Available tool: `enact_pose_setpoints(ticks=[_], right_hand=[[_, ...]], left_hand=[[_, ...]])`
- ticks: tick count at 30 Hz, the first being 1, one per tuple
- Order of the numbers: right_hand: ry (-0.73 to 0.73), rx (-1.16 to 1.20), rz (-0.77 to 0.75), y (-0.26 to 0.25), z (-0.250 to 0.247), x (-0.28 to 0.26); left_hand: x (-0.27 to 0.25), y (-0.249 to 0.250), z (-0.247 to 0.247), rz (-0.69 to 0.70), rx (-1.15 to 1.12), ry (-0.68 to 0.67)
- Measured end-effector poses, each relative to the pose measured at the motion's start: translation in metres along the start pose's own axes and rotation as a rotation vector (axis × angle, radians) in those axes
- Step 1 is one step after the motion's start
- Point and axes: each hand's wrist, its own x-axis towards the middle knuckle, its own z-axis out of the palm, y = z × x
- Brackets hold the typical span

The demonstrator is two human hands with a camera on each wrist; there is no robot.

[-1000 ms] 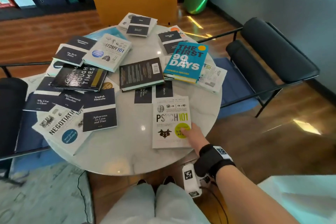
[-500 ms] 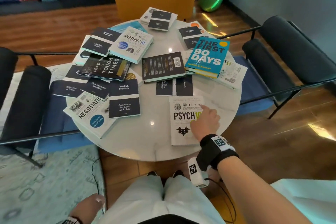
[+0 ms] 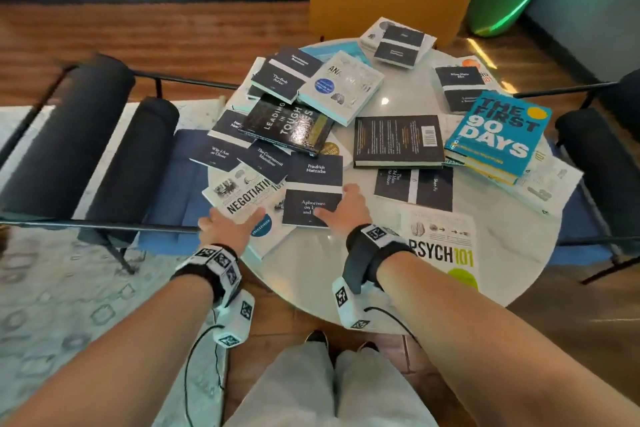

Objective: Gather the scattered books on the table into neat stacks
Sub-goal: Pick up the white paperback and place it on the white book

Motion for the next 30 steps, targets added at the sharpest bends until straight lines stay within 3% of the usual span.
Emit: enact_pose_setpoints(ticks=[6,10,14,20,30], right_hand=[[-0.032,0.277,0.048,0.009,0.011,0.008],[0.105,0.167,-0.014,0.017,-0.003,0.009],[0.123,0.003,-0.020,0.029,-0.014,0.002],[-0.016,-0.142,-0.049,0.046,-0.007,-0.016],[-0.267,-0.292,-0.289,0.037,0.027,-0.034]], left_hand=[[0.010,-0.011,0.012,-0.037,-0.075,-0.091],[0.013,-0.024,0.004,0.054,-0.102,-0.089],[0.008,-0.041,-0.006,0.046,-0.171,-0.099],[-0.008,-0.064,-0.018,0.033,-0.426,-0.047],[-0.041,-0.052,-0.042,0.246,-0.585,-0.101]])
